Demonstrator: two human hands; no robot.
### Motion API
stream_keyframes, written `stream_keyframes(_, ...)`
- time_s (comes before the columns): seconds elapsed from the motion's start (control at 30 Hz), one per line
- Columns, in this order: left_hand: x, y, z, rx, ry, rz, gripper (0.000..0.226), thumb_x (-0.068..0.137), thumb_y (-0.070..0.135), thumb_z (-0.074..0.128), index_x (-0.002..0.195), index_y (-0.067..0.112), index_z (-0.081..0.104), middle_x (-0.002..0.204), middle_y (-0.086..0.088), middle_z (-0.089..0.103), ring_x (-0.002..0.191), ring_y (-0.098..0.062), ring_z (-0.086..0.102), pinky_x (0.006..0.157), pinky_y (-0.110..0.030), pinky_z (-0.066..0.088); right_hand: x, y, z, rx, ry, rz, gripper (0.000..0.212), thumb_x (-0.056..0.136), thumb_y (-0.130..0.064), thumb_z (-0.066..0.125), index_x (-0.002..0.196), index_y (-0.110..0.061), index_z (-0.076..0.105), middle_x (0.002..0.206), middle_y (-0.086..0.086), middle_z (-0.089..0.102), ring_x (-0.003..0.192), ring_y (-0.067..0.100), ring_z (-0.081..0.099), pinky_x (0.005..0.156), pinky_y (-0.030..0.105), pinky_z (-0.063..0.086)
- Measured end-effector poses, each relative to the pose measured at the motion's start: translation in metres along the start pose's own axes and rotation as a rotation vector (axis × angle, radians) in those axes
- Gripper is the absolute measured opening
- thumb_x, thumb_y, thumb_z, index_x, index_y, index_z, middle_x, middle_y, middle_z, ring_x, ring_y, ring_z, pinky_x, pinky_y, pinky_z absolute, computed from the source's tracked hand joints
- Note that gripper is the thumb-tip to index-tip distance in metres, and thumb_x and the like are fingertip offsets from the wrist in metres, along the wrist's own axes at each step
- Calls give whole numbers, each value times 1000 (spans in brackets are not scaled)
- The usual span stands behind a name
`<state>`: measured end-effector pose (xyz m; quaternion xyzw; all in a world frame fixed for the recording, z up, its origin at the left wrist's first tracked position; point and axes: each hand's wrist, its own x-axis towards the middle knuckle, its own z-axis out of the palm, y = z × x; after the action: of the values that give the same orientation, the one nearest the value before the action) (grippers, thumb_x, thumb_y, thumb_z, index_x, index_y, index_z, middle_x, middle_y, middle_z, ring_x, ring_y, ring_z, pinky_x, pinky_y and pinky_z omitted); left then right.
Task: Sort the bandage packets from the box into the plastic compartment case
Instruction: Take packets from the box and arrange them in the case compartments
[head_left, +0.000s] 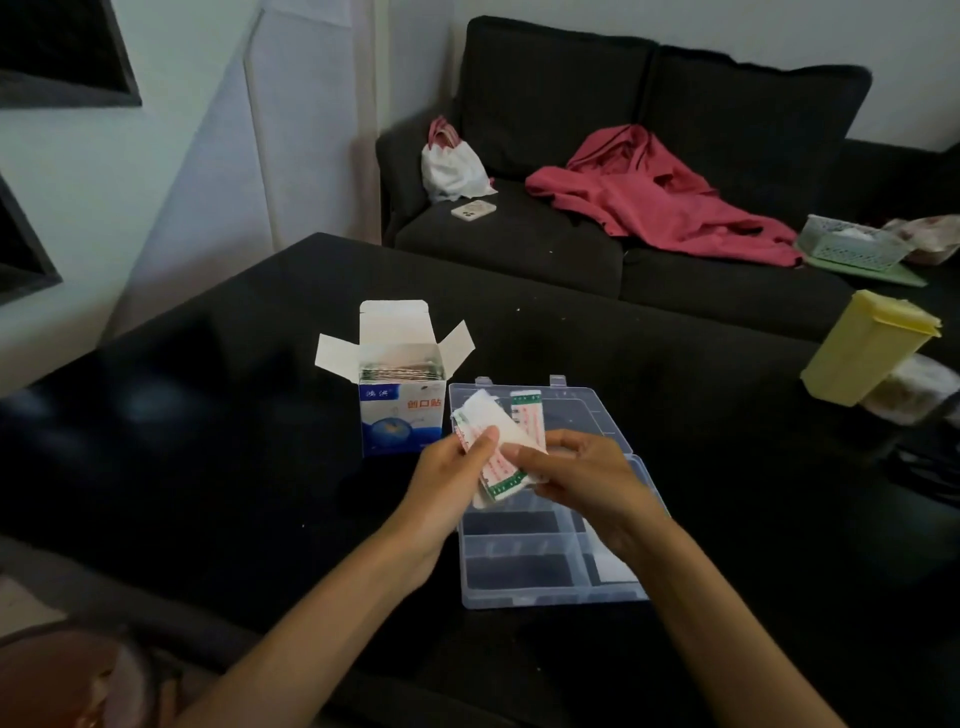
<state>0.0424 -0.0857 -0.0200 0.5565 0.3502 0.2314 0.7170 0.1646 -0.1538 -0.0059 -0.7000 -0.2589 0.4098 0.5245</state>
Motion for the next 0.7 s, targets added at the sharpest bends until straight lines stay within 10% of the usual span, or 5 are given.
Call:
stream_keyframes(0.33,3,7,-2,-301,134,-15,34,100,20,42,133,18,46,107,-6,66,92,-19,67,83,-36,55,2,3,-1,-84,7,-70,12,86,-23,64,90,-15,71,80,-3,72,69,8,68,58,15,53)
stream_keyframes(0.7,2,17,-30,-36,177,-27,39,99,9,41,137,17,42,92,6,67,82,-6,65,60,-22,50,13,-15,-31,-523,-10,-205,24,87,-12,62,111,-13,60,104,4,64,76,8,63,57,15,51)
